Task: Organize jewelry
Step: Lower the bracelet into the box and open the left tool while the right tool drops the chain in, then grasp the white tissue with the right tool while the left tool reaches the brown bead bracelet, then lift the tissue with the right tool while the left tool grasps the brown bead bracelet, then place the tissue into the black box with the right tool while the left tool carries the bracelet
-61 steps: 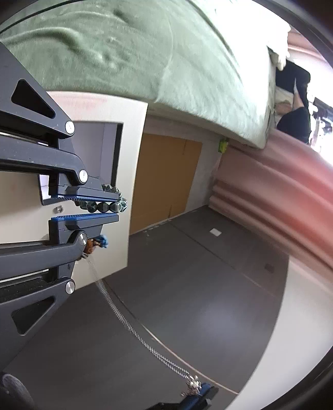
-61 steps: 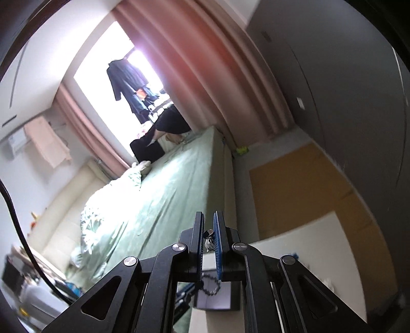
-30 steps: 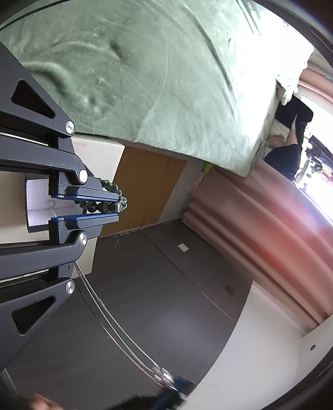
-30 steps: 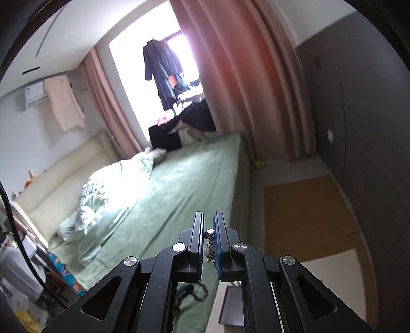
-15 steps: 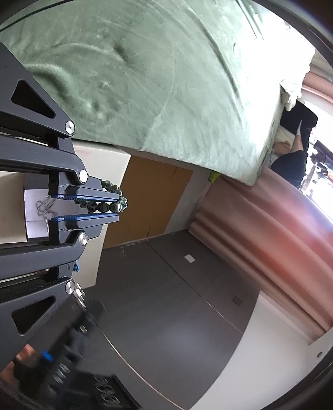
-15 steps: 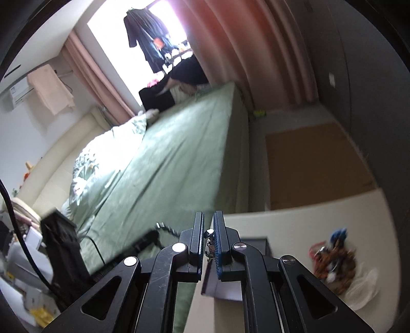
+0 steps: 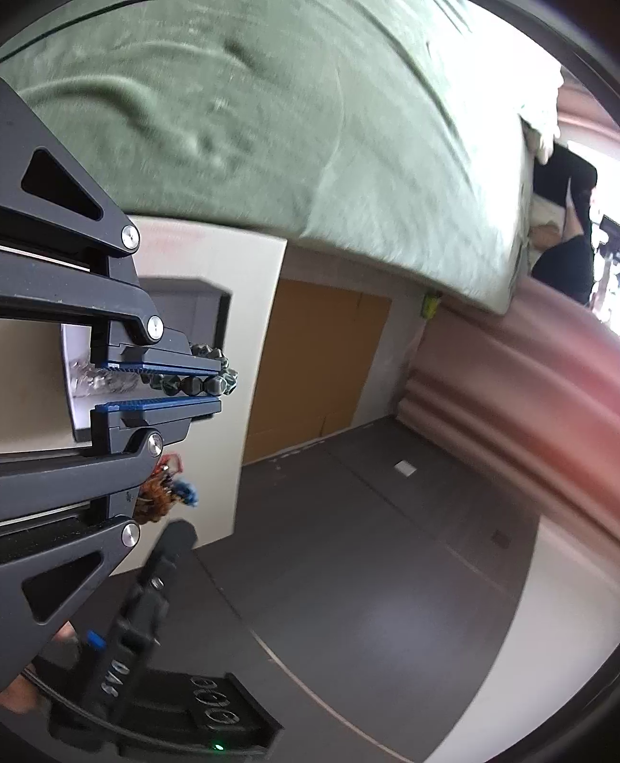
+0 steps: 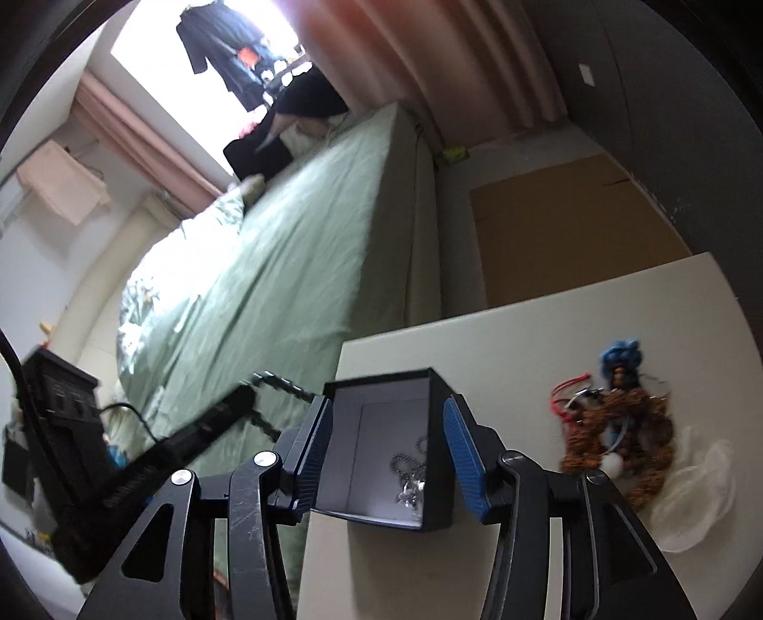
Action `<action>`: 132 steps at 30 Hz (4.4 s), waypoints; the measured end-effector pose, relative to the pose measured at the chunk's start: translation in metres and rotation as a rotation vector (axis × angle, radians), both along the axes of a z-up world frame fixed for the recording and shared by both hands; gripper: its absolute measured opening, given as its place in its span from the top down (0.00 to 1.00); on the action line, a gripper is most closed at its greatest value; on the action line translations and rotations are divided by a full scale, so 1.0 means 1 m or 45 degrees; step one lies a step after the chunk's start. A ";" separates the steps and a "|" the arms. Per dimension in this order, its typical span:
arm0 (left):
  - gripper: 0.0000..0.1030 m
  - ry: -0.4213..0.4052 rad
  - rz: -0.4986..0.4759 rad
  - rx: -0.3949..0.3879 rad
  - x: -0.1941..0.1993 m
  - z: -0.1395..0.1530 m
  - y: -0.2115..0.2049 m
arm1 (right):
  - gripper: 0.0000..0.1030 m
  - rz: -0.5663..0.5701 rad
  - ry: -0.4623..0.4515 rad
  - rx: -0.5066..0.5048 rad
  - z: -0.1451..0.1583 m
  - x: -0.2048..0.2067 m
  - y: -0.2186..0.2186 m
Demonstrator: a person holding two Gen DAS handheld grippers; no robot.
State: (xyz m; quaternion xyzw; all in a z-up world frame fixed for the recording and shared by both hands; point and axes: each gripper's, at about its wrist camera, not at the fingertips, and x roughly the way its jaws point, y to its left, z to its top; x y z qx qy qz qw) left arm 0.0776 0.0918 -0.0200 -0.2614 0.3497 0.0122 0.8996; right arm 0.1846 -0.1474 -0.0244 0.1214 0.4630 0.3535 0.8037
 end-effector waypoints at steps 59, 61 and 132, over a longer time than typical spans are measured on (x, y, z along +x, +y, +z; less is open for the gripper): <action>0.57 0.277 -0.351 0.271 0.078 -0.080 -0.183 | 0.96 -0.379 0.305 -0.144 -0.076 0.029 -0.184; 0.57 0.282 -0.344 0.313 0.080 -0.082 -0.187 | 0.96 -0.394 0.291 -0.115 -0.071 0.028 -0.190; 0.82 -0.118 0.118 0.157 -0.033 0.036 0.001 | 0.96 0.040 0.138 0.211 -0.039 -0.004 -0.010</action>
